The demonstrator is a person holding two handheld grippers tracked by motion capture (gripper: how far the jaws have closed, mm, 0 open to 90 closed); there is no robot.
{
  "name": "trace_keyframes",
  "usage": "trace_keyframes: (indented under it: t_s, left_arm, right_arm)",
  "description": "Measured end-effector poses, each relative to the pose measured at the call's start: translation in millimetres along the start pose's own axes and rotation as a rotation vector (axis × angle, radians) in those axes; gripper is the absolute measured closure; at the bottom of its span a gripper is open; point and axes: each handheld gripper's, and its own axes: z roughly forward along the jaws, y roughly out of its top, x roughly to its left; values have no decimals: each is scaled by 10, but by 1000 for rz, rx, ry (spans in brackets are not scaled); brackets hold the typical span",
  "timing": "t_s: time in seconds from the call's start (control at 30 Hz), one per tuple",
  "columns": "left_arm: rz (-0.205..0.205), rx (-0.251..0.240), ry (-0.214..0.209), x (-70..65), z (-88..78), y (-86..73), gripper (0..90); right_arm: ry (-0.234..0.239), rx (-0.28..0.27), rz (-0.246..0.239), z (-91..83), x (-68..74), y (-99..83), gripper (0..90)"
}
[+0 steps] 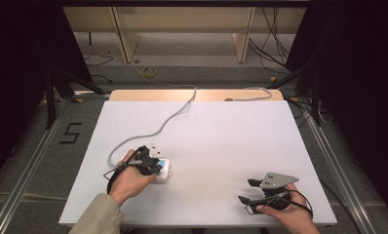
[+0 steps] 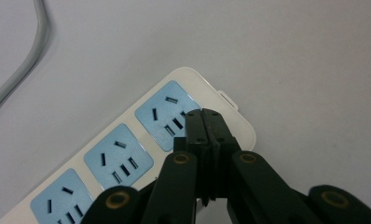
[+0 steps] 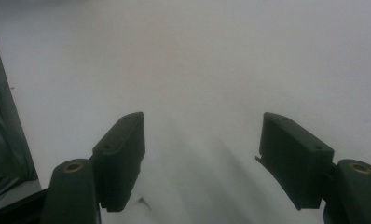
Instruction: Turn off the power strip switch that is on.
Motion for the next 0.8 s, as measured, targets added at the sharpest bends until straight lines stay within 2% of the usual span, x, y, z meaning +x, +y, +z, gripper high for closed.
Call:
trace_keyframes:
  t_s: [0.2,0.3,0.4,0.73,0.8]
  left_arm:
    - [-6,-30,10,18,-33,-3,894]
    - [-5,-41,-4,21,-41,-9,869]
    - [1,-52,0,27,-56,-13,866]
    - [-18,-96,7,67,-112,-50,842]
    - [-17,-98,-2,76,-120,-65,832]
  right_arm:
    - [0,0,-1,-2,-1,0,321]
    - [0,-1,-1,-3,-1,0,321]
    - [-1,-1,0,-3,-2,0,321]
    - [-2,-2,1,-8,-4,-2,320]
    - [-2,-3,1,-9,-4,-1,321]
